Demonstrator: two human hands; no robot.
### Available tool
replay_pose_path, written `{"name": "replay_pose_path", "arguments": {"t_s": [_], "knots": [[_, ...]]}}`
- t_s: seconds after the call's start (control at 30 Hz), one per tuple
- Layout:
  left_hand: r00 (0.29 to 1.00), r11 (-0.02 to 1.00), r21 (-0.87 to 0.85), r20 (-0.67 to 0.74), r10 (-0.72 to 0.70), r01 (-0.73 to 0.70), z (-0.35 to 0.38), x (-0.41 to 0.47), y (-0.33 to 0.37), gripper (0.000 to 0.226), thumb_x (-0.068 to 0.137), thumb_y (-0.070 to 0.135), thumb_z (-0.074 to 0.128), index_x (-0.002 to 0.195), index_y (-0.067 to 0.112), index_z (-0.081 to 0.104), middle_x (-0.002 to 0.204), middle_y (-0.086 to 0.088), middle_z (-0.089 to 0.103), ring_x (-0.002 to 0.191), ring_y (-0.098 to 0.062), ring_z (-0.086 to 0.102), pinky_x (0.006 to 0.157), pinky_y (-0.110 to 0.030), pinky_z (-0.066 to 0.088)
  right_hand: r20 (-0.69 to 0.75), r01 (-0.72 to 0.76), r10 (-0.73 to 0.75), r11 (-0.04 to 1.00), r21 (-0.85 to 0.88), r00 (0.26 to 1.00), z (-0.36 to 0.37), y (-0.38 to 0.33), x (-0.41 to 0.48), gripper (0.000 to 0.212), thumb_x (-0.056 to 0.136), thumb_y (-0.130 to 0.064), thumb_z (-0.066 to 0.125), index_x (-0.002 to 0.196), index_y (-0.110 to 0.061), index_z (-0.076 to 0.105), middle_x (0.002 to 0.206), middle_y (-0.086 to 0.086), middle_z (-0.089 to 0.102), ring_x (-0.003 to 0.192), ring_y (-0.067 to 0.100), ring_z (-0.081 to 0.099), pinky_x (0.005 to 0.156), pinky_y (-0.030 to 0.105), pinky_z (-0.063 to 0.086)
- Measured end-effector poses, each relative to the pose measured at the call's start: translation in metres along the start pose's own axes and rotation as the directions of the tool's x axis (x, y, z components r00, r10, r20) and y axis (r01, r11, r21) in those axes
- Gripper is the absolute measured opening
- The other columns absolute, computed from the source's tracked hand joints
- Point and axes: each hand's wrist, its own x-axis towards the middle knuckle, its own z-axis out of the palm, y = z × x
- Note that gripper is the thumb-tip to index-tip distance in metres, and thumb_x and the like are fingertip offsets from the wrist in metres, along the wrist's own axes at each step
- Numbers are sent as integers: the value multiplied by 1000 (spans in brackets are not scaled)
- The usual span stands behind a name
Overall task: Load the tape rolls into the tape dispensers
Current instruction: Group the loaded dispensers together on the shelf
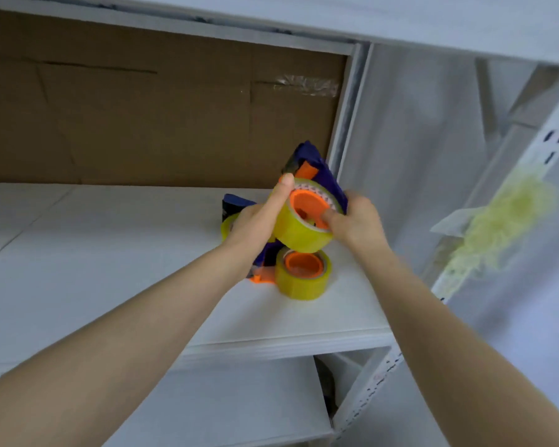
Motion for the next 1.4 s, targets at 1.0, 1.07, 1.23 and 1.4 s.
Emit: {"name": "replay_pose_path", "arguments": {"t_s": [1.0, 1.07, 1.23, 1.4], "knots": [[971, 597, 787, 232, -54, -155, -36, 85, -73, 94, 75, 57, 65, 149, 20, 20, 156, -6, 7, 144, -26, 14, 117, -39, 22, 141, 11, 182, 573, -820, 973, 31, 73, 43, 48, 86, -22, 60, 128, -6, 44, 126, 14, 52, 117, 30, 49, 94, 33, 41], [967, 592, 785, 250, -37, -180, -39, 87, -73, 88, 78, 54, 63, 149, 22, 22, 156, -5, 9, 143, -25, 15, 117, -38, 21, 165, 78, 128, 511, -856, 978, 32, 75, 46, 42, 87, -22, 57, 125, -7, 47, 123, 12, 55, 116, 29, 48, 92, 31, 40], [972, 611, 780, 222, -70, -134, -45, 78, -71, 94, 70, 70, 60, 148, 33, 23, 158, 1, 9, 144, -24, 16, 117, -42, 23, 219, 93, 169, 549, -830, 961, 31, 61, 58, 57, 87, -46, 43, 130, -7, 45, 128, 14, 50, 118, 32, 46, 96, 37, 38], [997, 542, 838, 76, -5, -61, -82, 55, -56, 80, 77, 69, 53, 145, 45, 18, 160, -3, 0, 146, -30, 5, 117, -48, 14, 253, 232, -60, 642, -731, 965, 59, 8, 45, 61, 85, -37, 50, 135, -6, 37, 139, 21, 39, 130, 38, 35, 112, 47, 25]]}}
